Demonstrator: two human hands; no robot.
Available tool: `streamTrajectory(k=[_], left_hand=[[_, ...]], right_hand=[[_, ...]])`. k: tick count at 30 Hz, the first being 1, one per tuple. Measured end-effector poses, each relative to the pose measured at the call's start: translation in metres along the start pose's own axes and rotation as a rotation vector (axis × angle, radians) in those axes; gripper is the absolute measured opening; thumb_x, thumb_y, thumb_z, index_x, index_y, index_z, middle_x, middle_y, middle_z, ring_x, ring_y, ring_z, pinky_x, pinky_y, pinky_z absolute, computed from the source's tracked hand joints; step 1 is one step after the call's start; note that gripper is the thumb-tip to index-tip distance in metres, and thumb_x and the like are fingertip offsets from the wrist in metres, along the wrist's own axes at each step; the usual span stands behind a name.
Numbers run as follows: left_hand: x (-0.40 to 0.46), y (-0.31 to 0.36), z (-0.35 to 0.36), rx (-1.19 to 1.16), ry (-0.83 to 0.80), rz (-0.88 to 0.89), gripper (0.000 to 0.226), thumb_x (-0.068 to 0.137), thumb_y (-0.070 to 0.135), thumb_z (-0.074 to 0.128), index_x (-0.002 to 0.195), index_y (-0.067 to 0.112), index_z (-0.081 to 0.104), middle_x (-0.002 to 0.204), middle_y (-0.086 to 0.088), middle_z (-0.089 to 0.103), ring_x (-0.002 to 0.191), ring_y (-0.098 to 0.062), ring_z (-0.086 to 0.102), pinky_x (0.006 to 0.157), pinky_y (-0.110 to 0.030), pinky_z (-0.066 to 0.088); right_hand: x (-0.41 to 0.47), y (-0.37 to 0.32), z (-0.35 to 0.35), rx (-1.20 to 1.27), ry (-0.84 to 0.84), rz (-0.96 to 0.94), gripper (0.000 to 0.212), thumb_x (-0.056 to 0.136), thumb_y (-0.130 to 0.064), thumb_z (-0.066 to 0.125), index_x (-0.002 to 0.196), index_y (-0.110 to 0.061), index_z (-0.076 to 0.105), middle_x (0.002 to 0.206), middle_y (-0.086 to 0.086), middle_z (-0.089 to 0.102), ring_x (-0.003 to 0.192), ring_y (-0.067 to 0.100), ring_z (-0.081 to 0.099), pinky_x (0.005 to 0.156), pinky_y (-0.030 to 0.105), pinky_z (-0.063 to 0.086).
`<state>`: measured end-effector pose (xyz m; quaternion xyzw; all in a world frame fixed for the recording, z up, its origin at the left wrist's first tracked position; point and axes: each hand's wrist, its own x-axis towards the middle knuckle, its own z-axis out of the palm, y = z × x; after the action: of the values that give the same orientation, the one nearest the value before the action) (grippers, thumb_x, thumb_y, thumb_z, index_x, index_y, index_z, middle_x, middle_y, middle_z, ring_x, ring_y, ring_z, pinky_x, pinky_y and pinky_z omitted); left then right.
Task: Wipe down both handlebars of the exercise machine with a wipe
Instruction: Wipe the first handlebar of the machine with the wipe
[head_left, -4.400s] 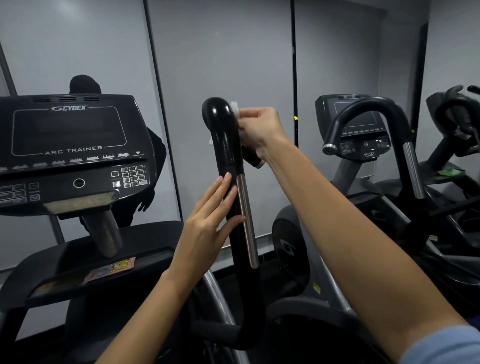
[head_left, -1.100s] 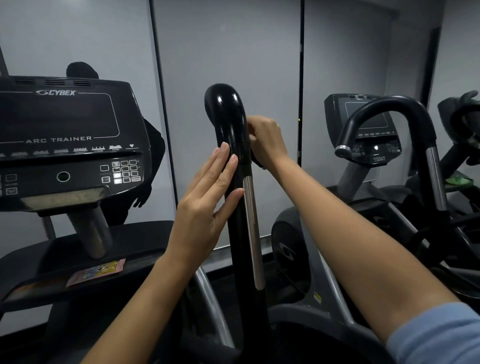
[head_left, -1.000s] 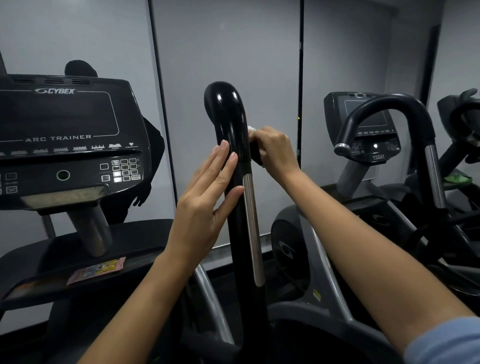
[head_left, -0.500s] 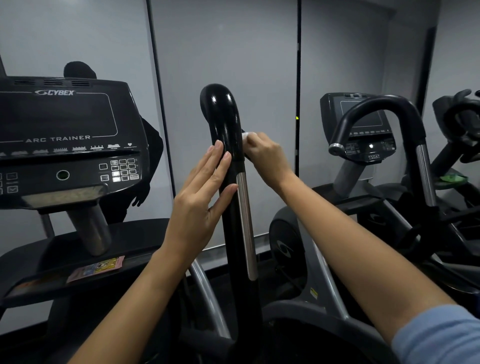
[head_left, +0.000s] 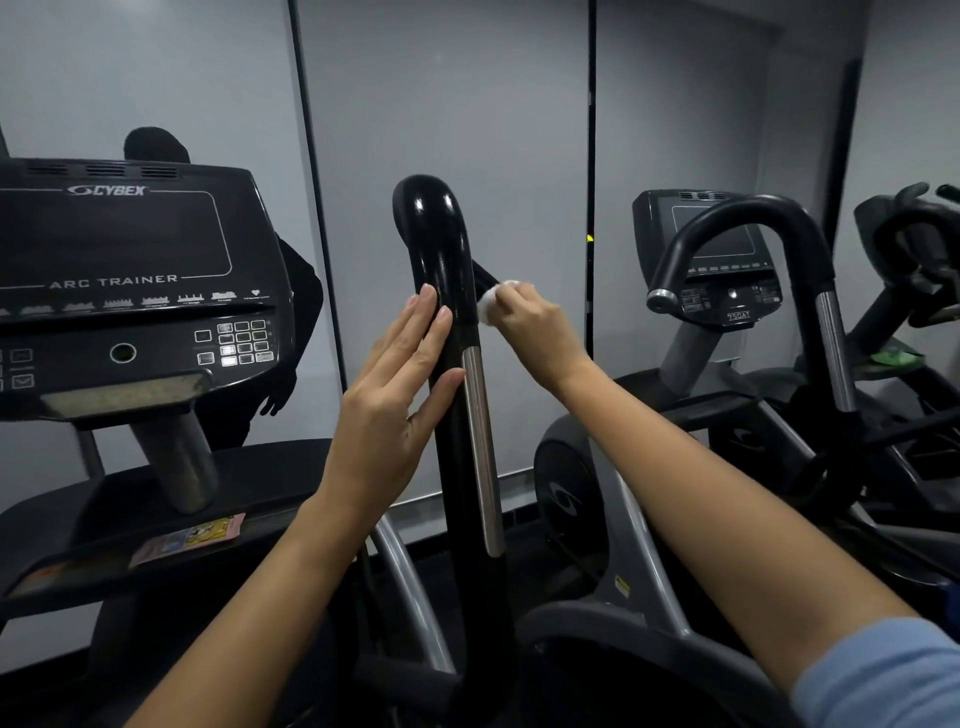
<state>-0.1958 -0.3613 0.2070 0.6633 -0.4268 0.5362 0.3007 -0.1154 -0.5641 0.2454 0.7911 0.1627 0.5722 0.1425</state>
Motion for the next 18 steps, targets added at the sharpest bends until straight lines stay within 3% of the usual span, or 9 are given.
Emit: streamTrajectory(k=[4,6,9,13,18], left_hand=[[-0.001,-0.001,0.002,-0.003,0.01,0.005,0.048,0.092,0.019,0.052,0.134,-0.001,0.04,0.144,-0.008,0.034,0.138,-0.017,0.028,0.114,-0.025,0.024],[0.0,-0.001,0.002,-0.01,0.017,0.003,0.048,0.092,0.02,0.051,0.134,-0.001,0.039,0.144,-0.008,0.034,0.139,-0.014,0.027,0.114,-0.024,0.023],[0.0,-0.002,0.001,-0.001,0.014,0.014,0.048,0.093,0.021,0.051,0.134,-0.001,0.039,0.144,-0.008,0.034,0.139,-0.013,0.026,0.114,-0.023,0.023],[0.001,-0.003,-0.001,-0.004,-0.01,0.028,0.048,0.093,0.021,0.051,0.134,-0.001,0.039,0.144,-0.009,0.034,0.138,-0.015,0.027,0.114,-0.023,0.023],[0.0,-0.002,-0.001,-0.03,-0.009,0.011,0.048,0.093,0.021,0.05,0.134,-0.002,0.04,0.144,-0.01,0.033,0.138,-0.018,0.028,0.114,-0.026,0.023]], right_hand=[[-0.01,0.012,-0.007,0.202,0.005,0.086,0.029,0.062,0.021,0.063,0.077,-0.004,0.061,0.075,0.012,0.058,0.064,0.029,0.057,0.046,0.031,0.047],[0.008,0.009,-0.01,0.349,-0.029,0.296,0.016,0.077,0.009,0.055,0.081,-0.004,0.064,0.083,0.013,0.06,0.072,0.031,0.058,0.058,0.036,0.046],[0.046,0.001,-0.008,0.533,-0.017,0.544,0.02,0.087,-0.002,0.047,0.094,-0.003,0.066,0.095,0.014,0.066,0.086,0.029,0.061,0.078,0.041,0.049],[0.064,-0.011,-0.012,0.548,-0.091,0.506,0.024,0.086,-0.003,0.044,0.083,-0.006,0.068,0.083,0.014,0.069,0.078,0.032,0.062,0.075,0.045,0.051],[0.026,0.011,-0.011,0.57,-0.123,0.636,0.025,0.089,-0.003,0.047,0.098,-0.008,0.069,0.097,0.013,0.069,0.091,0.03,0.062,0.083,0.042,0.05]])
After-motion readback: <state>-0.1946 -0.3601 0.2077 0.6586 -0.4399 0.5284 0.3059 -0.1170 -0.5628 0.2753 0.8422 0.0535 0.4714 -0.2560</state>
